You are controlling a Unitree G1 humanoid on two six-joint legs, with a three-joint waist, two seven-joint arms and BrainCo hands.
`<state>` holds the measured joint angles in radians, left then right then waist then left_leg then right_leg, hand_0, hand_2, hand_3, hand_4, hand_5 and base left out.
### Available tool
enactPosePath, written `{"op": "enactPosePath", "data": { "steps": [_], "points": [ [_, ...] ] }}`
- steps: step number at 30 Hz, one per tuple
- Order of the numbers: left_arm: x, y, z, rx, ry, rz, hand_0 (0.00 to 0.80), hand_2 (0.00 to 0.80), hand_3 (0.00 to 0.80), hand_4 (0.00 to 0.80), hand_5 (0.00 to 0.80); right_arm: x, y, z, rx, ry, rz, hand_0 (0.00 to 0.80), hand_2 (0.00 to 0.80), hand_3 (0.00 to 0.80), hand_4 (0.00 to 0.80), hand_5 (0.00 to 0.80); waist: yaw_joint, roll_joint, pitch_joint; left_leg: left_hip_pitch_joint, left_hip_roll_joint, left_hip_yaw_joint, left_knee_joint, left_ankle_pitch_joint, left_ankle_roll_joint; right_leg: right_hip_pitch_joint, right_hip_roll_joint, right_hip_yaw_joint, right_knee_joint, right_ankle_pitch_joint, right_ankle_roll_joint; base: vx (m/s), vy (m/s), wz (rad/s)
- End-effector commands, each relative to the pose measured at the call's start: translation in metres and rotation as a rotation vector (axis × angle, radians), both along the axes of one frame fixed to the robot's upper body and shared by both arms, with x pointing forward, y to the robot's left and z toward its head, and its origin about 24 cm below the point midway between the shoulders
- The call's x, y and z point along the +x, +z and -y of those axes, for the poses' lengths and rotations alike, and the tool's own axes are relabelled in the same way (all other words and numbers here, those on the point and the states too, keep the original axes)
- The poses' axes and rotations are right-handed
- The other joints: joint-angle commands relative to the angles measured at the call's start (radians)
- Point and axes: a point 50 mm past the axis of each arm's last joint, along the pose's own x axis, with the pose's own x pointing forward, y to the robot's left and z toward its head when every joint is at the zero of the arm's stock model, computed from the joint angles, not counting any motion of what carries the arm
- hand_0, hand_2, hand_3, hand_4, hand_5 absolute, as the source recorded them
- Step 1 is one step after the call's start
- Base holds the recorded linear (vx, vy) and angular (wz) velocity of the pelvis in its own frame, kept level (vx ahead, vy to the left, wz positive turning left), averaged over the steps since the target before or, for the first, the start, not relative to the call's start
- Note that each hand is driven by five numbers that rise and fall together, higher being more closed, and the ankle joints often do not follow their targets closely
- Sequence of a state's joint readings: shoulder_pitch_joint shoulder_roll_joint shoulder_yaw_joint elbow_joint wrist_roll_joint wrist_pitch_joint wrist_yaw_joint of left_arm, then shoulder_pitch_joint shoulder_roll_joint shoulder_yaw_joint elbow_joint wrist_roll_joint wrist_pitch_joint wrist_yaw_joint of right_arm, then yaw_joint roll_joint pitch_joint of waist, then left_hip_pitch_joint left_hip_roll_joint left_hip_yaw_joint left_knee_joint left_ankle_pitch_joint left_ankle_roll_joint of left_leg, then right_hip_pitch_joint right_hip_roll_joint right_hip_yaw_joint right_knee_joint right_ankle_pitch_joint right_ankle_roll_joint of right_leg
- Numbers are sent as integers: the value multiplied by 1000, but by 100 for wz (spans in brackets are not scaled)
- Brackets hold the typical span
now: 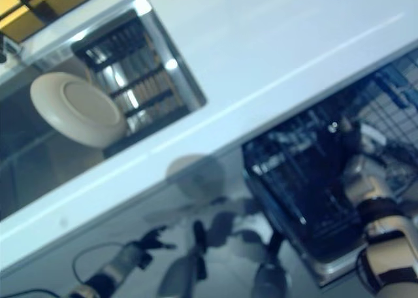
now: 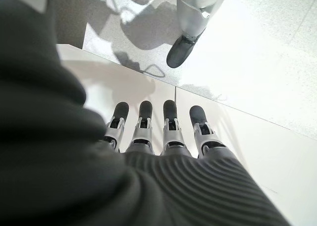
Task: Take plates into dishwasher
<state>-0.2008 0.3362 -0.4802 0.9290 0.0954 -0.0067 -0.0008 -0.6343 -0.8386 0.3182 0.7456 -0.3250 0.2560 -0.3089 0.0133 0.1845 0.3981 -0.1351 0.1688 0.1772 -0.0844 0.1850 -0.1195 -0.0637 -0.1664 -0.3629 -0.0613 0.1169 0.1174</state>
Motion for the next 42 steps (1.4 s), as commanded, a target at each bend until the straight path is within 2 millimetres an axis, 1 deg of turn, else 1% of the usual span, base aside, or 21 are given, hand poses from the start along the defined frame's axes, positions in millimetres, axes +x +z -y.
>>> {"op": "enactPosePath", "data": {
  "steps": [1,2,3,5,6,7,8,9,10,11,17,24,32,35,36,39,40,41,42],
  "points": [
    [22,16,-8,54,-57,63,0,0,0,0,0,-2,-39,-9,116,16,-132,797,797,797,797,797,31,-32,48,-25,-53,12,-3,-24,7,-121,-35,31,293,-183,-39,-5,-28,5],
    [22,17,-9,56,-59,65,0,0,0,0,0,-3,-41,-9,118,14,-131,722,722,722,722,722,32,-33,49,-24,-53,12,-3,-24,8,-122,-35,31,294,-182,-39,-6,-28,5],
    [23,17,-9,58,-59,67,0,0,0,0,0,-3,-42,-10,124,14,-130,675,675,675,675,675,32,-35,50,-24,-53,11,-3,-24,9,-123,-34,31,294,-181,-38,-8,-29,5],
    [25,19,-9,59,-59,70,0,0,0,0,0,-3,-44,-11,128,16,-134,684,684,684,684,684,32,-38,51,-25,-52,11,-3,-24,9,-123,-33,32,294,-180,-38,-7,-25,5],
    [25,19,-9,61,-60,72,0,0,0,0,0,-3,-46,-12,132,17,-133,609,609,609,609,609,32,-39,53,-24,-50,11,-3,-23,9,-124,-32,32,295,-179,-38,-5,-19,5],
    [26,19,-9,62,-60,72,0,0,0,0,0,-3,-46,-12,132,17,-133,568,568,568,568,568,32,-39,54,-24,-50,11,-3,-23,9,-124,-32,32,295,-179,-38,-1,-29,3],
    [26,20,-9,64,-59,72,0,0,0,0,0,-3,-48,-12,134,17,-137,336,336,336,336,336,32,-42,53,-24,-49,11,-3,-23,9,-124,-30,32,295,-179,-38,0,0,0],
    [27,20,-9,65,-59,72,0,0,0,0,0,-4,-48,-12,135,16,-135,279,279,279,279,279,32,-44,53,-24,-48,10,-3,-23,9,-124,-30,32,295,-178,-38,4,-36,1],
    [27,20,-10,68,-58,72,0,0,0,0,0,-4,-49,-13,136,16,-134,44,44,44,44,44,33,-46,54,-25,-47,9,-3,-22,9,-124,-28,32,295,-178,-38,0,0,0],
    [28,20,-10,69,-57,73,0,0,0,0,0,-4,-50,-13,135,16,-133,0,0,0,0,0,33,-47,54,-25,-47,9,-3,-22,9,-125,-28,33,296,-178,-38,0,0,0],
    [27,20,-13,75,-56,72,0,0,0,0,0,-4,-49,-12,127,5,-119,0,0,0,0,0,35,-53,55,-23,-44,8,-3,-22,10,-121,-26,32,297,-177,-37,0,0,0],
    [25,20,-17,79,-40,75,0,0,0,0,0,-5,-41,-10,84,-10,-51,0,0,0,0,0,34,-64,55,-22,-40,10,-3,-23,12,-122,-24,33,298,-174,-32,0,0,0],
    [22,19,-18,77,-36,73,0,0,0,0,0,-7,-29,-6,39,-29,38,0,0,0,0,0,32,-67,52,-21,-42,8,-3,-24,14,-117,-21,35,290,-170,-32,0,0,0],
    [20,18,-17,75,-34,74,0,0,0,0,0,-6,-21,-9,57,-25,104,0,0,0,0,0,29,-68,51,-17,-41,9,-3,-26,14,-114,-20,38,290,-171,-32,0,0,0],
    [19,18,-17,72,-29,74,0,0,0,0,0,-5,-16,-12,76,-3,148,0,0,0,0,0,26,-69,51,-15,-40,9,-3,-27,14,-112,-19,40,289,-171,-32,10,33,0],
    [17,17,-18,68,-16,72,0,0,0,0,0,-4,-8,-19,82,46,208,0,0,0,0,0,19,-75,50,-10,-37,14,-3,-27,12,-107,-16,45,285,-171,-31,4,12,0],
    [16,16,-19,68,-11,71,0,0,0,0,0,-4,-4,-22,82,67,234,0,0,0,0,0,15,-78,50,-9,-36,15,-3,-28,13,-106,-15,46,284,-170,-30,0,0,0],
    [15,16,-21,70,6,71,0,0,0,0,0,-6,3,-30,84,104,284,0,0,0,0,0,7,-88,50,-6,-32,20,-3,-29,13,-102,-12,49,280,-169,-28,0,0,0],
    [14,15,-23,71,15,70,0,0,0,0,0,-9,5,-33,87,121,312,0,0,0,0,0,2,-95,49,-4,-30,23,-3,-31,14,-100,-10,51,277,-168,-27,0,0,0]
  ]
}}
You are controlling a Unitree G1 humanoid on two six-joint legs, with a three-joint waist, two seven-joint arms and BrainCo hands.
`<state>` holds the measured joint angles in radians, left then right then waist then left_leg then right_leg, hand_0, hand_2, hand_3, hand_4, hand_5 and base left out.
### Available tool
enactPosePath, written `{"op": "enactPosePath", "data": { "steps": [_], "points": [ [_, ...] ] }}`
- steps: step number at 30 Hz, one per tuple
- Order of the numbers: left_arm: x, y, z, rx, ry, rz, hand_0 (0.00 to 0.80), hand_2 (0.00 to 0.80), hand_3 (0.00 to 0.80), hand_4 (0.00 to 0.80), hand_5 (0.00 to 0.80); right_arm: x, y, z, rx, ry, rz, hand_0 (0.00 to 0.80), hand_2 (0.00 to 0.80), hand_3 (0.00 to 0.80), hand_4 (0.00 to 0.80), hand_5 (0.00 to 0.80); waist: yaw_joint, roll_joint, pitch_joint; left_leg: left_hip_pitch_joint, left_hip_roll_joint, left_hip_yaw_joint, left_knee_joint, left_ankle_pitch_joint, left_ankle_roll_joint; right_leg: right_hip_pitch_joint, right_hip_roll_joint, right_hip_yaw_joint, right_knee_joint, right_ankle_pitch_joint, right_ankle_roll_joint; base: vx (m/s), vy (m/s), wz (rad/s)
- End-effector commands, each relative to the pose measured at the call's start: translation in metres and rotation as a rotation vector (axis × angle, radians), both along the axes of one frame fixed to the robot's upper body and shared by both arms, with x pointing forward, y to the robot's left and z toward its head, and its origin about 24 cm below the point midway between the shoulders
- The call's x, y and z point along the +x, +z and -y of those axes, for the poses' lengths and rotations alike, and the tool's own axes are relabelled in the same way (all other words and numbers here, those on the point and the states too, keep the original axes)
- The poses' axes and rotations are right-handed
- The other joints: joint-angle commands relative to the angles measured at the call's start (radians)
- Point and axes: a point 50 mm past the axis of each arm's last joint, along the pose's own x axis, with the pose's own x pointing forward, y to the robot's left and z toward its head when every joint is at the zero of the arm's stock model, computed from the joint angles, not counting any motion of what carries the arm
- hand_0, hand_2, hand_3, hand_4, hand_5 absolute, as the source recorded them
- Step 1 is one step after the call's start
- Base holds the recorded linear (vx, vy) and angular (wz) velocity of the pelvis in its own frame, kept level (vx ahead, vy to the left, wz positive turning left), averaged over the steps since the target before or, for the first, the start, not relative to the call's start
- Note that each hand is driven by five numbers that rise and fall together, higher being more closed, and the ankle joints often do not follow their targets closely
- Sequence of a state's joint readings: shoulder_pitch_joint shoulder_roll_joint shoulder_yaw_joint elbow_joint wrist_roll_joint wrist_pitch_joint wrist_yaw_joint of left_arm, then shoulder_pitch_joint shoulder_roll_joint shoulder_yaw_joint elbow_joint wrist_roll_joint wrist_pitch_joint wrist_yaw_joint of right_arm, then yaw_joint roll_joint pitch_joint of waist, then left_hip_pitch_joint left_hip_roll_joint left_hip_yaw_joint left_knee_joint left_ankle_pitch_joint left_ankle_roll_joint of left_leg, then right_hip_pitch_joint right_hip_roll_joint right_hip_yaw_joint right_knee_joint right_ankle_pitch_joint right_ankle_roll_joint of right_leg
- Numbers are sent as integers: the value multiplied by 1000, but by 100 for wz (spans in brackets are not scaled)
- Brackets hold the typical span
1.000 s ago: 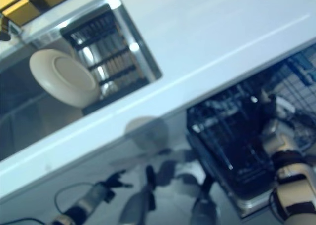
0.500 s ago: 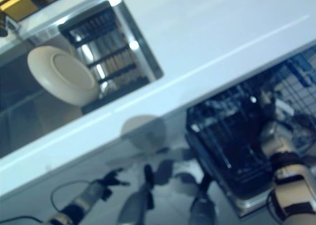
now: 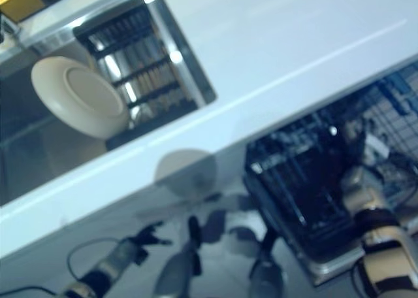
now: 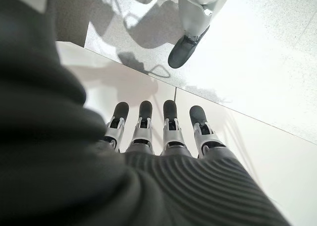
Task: Take plates into dishwasher
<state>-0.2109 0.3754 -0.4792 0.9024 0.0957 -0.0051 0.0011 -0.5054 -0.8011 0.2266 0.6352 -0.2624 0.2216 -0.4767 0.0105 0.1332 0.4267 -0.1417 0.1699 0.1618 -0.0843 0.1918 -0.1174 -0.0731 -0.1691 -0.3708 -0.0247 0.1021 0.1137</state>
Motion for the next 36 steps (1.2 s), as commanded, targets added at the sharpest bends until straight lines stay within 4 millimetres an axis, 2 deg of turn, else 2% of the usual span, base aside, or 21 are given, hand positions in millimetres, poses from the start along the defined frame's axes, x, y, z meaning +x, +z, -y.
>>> {"op": "enactPosePath", "data": {
  "steps": [1,9,15,26,29,32,36],
  "points": [
    [4,6,-14,42,29,34,0,0,0,0,0,3,23,-30,25,149,187,0,0,0,0,0,-2,-51,19,6,-28,43,-3,-39,12,-89,-5,61,238,-151,-21,0,0,0],
    [-8,-3,-15,33,89,16,0,0,0,0,0,-23,42,-41,92,218,451,0,0,0,0,0,-51,-88,-10,31,-13,80,-3,-50,12,-65,15,88,199,-140,-15,-1,12,-1],
    [-14,-8,-13,31,113,-3,0,0,0,0,0,-39,62,-40,99,231,615,0,0,0,0,0,-73,-107,-43,54,-6,96,-3,-60,11,-33,27,105,171,-138,-16,1,12,-7],
    [-21,-16,-10,32,151,-44,0,0,0,0,0,-66,111,-52,71,354,935,0,0,0,0,0,-94,-128,-115,88,5,114,-3,-72,7,22,38,122,125,-136,-18,-11,3,-6],
    [-24,-19,-8,28,153,-53,0,0,0,0,0,-73,124,-62,168,484,1041,0,0,0,0,0,-93,-132,-135,97,7,118,-3,-75,5,43,41,121,110,-137,-20,0,0,0],
    [-27,-21,-6,20,153,-67,0,0,0,0,0,-81,133,-76,351,676,1138,0,0,0,0,0,-92,-134,-156,108,9,121,-3,-78,2,69,42,120,88,-134,-23,5,20,2],
    [-34,-27,-3,4,171,-88,0,0,0,0,0,-85,137,-95,651,999,1158,0,0,0,0,0,-89,-136,-183,120,14,128,-3,-78,-4,100,42,116,65,-130,-26,45,52,0]
  ]
}}
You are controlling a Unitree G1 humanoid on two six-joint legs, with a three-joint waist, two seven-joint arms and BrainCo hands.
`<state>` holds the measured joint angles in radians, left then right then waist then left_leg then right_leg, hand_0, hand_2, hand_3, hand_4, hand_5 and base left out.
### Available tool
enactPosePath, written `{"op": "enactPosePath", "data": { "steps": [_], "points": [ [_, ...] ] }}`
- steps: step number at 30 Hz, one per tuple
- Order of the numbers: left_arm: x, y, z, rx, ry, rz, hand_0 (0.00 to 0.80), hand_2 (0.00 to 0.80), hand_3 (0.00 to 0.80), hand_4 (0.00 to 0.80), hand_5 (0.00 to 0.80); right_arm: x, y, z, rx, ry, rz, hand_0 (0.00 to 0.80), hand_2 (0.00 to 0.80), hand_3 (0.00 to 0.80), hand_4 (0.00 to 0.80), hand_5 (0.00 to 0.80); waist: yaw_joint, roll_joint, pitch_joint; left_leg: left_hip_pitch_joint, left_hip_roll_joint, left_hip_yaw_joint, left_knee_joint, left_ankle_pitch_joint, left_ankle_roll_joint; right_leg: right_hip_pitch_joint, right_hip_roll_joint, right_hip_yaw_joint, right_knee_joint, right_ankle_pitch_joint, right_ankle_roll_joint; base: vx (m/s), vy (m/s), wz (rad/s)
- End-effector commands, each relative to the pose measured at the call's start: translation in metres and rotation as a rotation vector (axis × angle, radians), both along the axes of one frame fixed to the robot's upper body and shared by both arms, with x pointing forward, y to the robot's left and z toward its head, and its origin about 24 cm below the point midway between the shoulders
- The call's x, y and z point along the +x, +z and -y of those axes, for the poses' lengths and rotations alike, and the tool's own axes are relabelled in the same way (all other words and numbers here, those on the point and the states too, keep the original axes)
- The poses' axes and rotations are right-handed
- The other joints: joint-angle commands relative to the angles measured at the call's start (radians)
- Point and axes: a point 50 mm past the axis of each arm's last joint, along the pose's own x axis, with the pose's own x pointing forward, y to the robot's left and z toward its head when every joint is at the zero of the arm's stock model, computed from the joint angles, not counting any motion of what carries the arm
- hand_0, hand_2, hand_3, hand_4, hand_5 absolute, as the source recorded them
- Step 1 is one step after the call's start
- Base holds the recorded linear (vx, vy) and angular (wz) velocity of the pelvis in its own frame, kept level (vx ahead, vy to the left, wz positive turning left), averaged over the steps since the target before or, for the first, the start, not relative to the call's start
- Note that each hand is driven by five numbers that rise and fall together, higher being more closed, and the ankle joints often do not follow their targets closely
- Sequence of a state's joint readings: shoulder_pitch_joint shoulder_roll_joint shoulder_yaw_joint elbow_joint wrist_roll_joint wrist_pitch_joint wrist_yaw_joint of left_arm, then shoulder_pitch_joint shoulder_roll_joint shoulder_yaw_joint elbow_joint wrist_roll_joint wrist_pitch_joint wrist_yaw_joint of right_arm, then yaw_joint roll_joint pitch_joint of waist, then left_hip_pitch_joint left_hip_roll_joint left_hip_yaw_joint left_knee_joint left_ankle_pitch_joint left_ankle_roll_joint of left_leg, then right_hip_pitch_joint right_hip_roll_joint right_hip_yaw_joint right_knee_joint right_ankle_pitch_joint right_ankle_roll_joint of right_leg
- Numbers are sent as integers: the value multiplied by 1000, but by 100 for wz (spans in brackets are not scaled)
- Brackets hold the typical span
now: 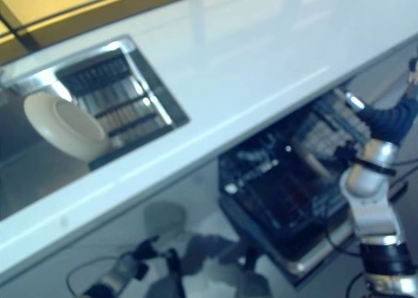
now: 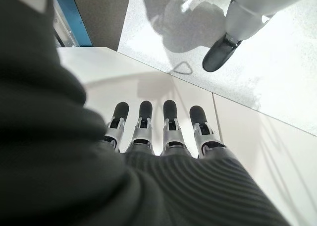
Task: Take plates into dishwasher
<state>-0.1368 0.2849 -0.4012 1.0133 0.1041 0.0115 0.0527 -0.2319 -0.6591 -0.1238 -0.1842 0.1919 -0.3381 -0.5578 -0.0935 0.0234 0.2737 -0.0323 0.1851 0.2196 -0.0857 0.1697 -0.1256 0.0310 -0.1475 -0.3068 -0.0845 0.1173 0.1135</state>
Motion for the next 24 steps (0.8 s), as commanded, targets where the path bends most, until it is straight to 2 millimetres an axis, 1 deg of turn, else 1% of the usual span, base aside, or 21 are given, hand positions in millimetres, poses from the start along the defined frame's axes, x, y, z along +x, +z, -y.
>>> {"op": "enactPosePath", "data": {
  "steps": [1,3,4,5,8,10,12,13,14,15,18,20,22,24],
  "points": [
    [3,1,-6,15,36,26,0,0,0,0,0,-16,31,-17,98,438,205,0,0,0,0,0,19,-27,-37,17,-1,69,-2,-58,3,8,18,50,119,-147,-28,107,85,2],
    [-4,-3,-5,3,61,10,0,0,0,0,0,-12,28,-28,216,715,212,0,0,0,0,0,28,-28,-54,27,-1,70,-2,-59,2,26,15,44,109,-145,-31,118,95,1],
    [-6,-4,-5,0,69,4,0,0,0,0,0,-11,27,-34,247,800,211,0,0,0,0,0,32,-28,-60,30,-3,68,-1,-60,3,32,13,41,105,-144,-31,110,116,1],
    [-9,-6,-6,-6,87,-5,0,0,0,0,0,-9,27,-43,303,928,216,0,0,0,0,0,39,-29,-68,35,-7,65,-1,-63,4,39,9,37,99,-142,-32,116,124,1],
    [-18,-11,-7,-7,109,-34,0,0,0,0,0,-6,31,-67,343,1076,219,0,0,0,0,0,63,-33,-89,46,-18,59,1,-73,9,62,-3,18,83,-137,-29,136,165,3],
    [-24,-13,-8,-3,113,-51,0,0,0,0,0,-4,36,-76,305,1062,216,0,0,0,0,0,77,-38,-102,54,-24,66,3,-79,13,77,-12,-1,73,-131,-23,134,184,8],
    [-28,-15,-10,-3,120,-60,0,0,0,0,0,-3,39,-81,288,1061,211,0,0,0,0,0,87,-41,-110,58,-31,68,3,-83,16,88,-19,-10,66,-127,-17,143,199,25],
    [-33,-17,-11,0,124,-70,0,0,0,0,0,-3,43,-85,259,1040,209,0,0,0,0,0,103,-49,-120,64,-45,62,4,-94,27,101,-31,-18,61,-122,-5,172,235,36],
    [-34,-17,-11,0,126,-72,0,0,0,0,0,-3,44,-86,247,1037,211,0,0,0,0,0,106,-51,-122,65,-48,61,4,-96,30,103,-34,-20,60,-120,-2,229,315,37],
    [-37,-18,-13,3,125,-83,0,0,0,0,0,-5,48,-89,184,1016,225,0,0,0,0,0,120,-58,-129,70,-63,58,4,-105,42,112,-49,-25,63,-117,13,181,254,24],
    [-42,-19,-16,20,108,-97,0,0,0,0,0,-6,54,-92,92,978,218,0,0,0,0,0,143,-71,-140,76,-92,43,-2,-118,67,122,-77,-34,85,-114,42,206,285,25],
    [-44,-19,-18,25,109,-99,0,0,0,0,0,-3,56,-94,43,964,193,0,0,0,0,0,154,-79,-143,74,-112,35,-2,-127,82,122,-100,-38,118,-101,54,157,238,23],
    [-46,-19,-22,33,121,-99,0,0,0,0,0,0,55,-97,-3,984,149,0,0,0,0,0,167,-92,-143,73,-144,24,-2,-140,105,111,-141,-35,193,-55,68,168,273,15],
    [-47,-19,-25,40,123,-99,0,0,0,0,0,3,54,-96,-22,981,129,0,0,0,0,0,175,-95,-144,70,-164,3,-2,-145,126,84,-171,-18,284,-4,72,160,240,20]
  ]
}}
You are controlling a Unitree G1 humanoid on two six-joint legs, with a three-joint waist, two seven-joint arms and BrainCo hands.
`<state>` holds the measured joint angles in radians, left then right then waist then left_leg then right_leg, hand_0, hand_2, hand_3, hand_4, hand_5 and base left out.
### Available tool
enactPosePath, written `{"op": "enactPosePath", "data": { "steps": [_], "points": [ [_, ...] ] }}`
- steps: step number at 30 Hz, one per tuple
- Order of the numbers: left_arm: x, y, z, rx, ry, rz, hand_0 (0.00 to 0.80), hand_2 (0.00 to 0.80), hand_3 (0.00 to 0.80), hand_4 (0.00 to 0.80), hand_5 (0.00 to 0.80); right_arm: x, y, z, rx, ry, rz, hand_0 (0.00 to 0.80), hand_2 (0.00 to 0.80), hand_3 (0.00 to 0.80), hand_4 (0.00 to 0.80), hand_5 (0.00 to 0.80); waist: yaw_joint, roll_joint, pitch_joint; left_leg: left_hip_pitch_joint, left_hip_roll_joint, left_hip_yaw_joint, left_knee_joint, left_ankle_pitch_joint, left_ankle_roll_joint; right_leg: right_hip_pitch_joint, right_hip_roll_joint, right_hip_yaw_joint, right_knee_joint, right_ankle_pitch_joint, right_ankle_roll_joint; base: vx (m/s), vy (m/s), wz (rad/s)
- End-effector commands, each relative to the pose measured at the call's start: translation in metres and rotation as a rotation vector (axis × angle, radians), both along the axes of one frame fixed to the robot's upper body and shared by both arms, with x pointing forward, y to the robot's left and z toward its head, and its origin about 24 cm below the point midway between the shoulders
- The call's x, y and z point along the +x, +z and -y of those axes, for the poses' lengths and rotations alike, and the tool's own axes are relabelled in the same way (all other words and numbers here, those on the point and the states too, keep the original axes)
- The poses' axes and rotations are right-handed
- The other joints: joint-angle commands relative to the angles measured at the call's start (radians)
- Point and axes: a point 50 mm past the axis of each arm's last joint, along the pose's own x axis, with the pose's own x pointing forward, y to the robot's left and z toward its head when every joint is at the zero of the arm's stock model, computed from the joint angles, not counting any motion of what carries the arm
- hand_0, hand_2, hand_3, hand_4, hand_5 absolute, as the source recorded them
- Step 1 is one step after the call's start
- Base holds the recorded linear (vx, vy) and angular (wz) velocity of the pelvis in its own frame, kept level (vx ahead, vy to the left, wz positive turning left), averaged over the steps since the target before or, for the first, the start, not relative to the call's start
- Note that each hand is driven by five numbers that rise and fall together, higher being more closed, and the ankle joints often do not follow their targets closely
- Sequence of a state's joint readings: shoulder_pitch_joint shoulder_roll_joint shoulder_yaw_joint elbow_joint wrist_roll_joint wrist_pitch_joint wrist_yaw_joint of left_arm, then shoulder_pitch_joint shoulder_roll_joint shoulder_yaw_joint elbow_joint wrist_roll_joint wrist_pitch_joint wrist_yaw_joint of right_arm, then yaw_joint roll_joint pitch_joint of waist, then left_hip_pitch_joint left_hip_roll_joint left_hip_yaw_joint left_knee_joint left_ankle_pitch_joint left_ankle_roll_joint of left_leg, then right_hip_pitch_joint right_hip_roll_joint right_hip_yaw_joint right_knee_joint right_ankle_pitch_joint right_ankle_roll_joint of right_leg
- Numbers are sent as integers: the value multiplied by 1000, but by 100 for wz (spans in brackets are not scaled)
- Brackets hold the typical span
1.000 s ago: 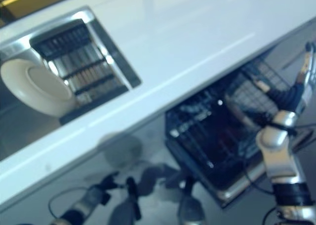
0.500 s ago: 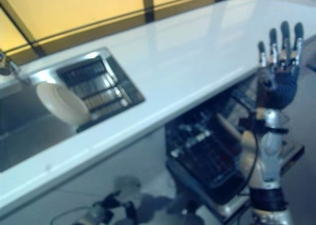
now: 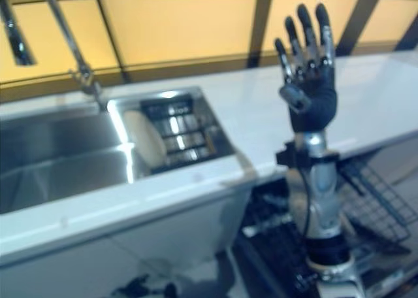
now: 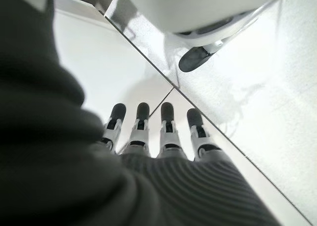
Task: Take plates into dishwasher
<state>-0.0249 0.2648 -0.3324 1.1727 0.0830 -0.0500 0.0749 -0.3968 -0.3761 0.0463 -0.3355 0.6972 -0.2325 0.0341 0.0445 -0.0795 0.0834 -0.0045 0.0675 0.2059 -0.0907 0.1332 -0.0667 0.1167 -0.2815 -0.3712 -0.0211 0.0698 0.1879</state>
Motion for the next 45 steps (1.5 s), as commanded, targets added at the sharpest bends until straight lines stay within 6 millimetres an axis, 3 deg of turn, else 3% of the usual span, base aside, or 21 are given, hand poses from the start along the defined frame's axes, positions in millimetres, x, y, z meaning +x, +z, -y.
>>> {"op": "enactPosePath", "data": {
  "steps": [1,4,6,7,13,15,18,21,27,32,40,45],
  "points": [
    [20,8,-7,37,-32,65,0,0,0,0,0,-9,38,2,-97,-5,183,0,0,0,0,0,41,8,47,41,-58,3,3,-110,80,-11,-54,64,273,73,-2,154,223,34],
    [20,8,-11,62,-44,60,0,0,0,0,0,-6,33,3,-136,-24,166,0,0,0,0,0,52,13,46,38,-80,-32,8,-117,108,-38,-94,106,413,153,0,151,195,56],
    [20,9,-14,74,-38,56,0,0,0,0,0,-2,31,4,-172,-52,160,0,0,0,0,0,50,21,44,41,-81,-49,4,-116,112,-66,-88,132,439,169,-4,144,111,62],
    [21,11,-20,92,-29,48,0,0,0,0,0,4,32,7,-206,-92,147,0,0,0,0,0,41,28,45,52,-84,-83,3,-120,112,-115,-56,164,434,150,-12,182,39,56],
    [24,16,-36,142,-7,34,0,0,0,0,0,19,45,28,-332,-265,126,0,0,0,0,0,28,12,37,65,-92,-180,3,-138,91,-175,42,190,198,120,-24,171,-54,51],
    [19,15,-38,149,-7,24,0,0,0,0,0,19,49,41,-492,-420,158,0,0,0,0,0,7,-5,28,71,-114,-243,3,-157,90,-197,109,272,88,105,-23,220,-73,57],
    [12,13,-40,149,-14,20,0,0,0,0,0,18,53,51,-657,-532,180,0,0,0,0,0,-9,-12,30,88,-127,-304,3,-168,93,-227,149,347,45,121,-21,183,-70,81],
    [9,14,-43,147,-11,25,0,0,0,0,0,18,59,60,-805,-639,205,0,0,0,0,0,-17,-14,38,106,-134,-349,3,-171,101,-240,174,391,63,116,-22,138,-103,105],
    [7,16,-48,137,14,36,0,0,0,0,0,20,73,80,-1001,-763,227,0,0,0,0,0,15,-38,16,104,-104,-344,3,-156,76,-117,184,338,1,51,-36,57,-187,42],
    [6,15,-45,123,28,35,0,0,0,0,0,18,84,82,-1193,-877,323,0,0,0,0,0,36,-54,5,108,-79,-327,3,-153,54,-56,186,293,-29,20,-54,24,-158,21],
    [8,17,-47,132,16,31,0,0,0,0,0,4,100,47,-1540,-882,624,0,0,0,0,0,42,-74,1,118,-53,-280,3,-147,32,-19,199,246,-50,1,-74,0,-124,15],
    [6,16,-44,120,28,31,0,0,0,0,0,8,95,27,-1695,-792,685,0,0,0,0,0,47,-70,-9,120,-43,-255,3,-141,20,-7,212,236,-66,-3,-83,-14,-81,4]
  ]
}}
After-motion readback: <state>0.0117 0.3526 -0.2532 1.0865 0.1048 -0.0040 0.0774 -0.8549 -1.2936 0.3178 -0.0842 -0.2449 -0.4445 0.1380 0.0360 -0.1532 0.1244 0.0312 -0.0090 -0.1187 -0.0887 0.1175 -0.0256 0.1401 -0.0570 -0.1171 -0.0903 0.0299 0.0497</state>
